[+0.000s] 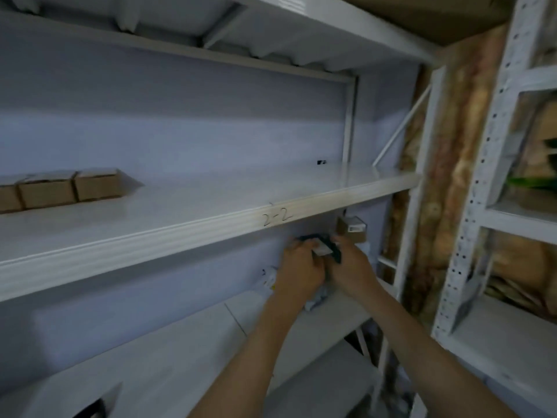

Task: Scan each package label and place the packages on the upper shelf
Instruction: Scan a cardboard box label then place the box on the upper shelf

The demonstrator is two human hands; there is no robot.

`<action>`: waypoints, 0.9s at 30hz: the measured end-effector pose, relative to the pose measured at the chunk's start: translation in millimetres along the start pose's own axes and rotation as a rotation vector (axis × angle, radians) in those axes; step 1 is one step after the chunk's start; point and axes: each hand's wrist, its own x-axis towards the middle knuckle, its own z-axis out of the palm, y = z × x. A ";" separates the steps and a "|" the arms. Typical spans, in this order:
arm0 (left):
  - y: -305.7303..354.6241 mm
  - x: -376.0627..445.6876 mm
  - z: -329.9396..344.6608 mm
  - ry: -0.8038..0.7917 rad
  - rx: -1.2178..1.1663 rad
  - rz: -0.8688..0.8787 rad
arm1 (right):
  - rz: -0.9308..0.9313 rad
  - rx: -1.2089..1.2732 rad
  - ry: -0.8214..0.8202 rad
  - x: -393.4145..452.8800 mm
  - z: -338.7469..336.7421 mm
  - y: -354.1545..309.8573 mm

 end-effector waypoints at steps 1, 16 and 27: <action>0.6 3.1 17.7 -0.031 -0.031 -0.039 | 0.041 -0.007 -0.006 0.9 -5.6 16.7; 6.2 126.5 223.2 -0.153 -0.036 -0.256 | 0.258 0.035 -0.095 120.3 -66.6 214.1; -31.2 220.1 308.5 -0.158 -0.160 -0.492 | 0.276 -0.005 -0.138 235.6 -44.2 289.4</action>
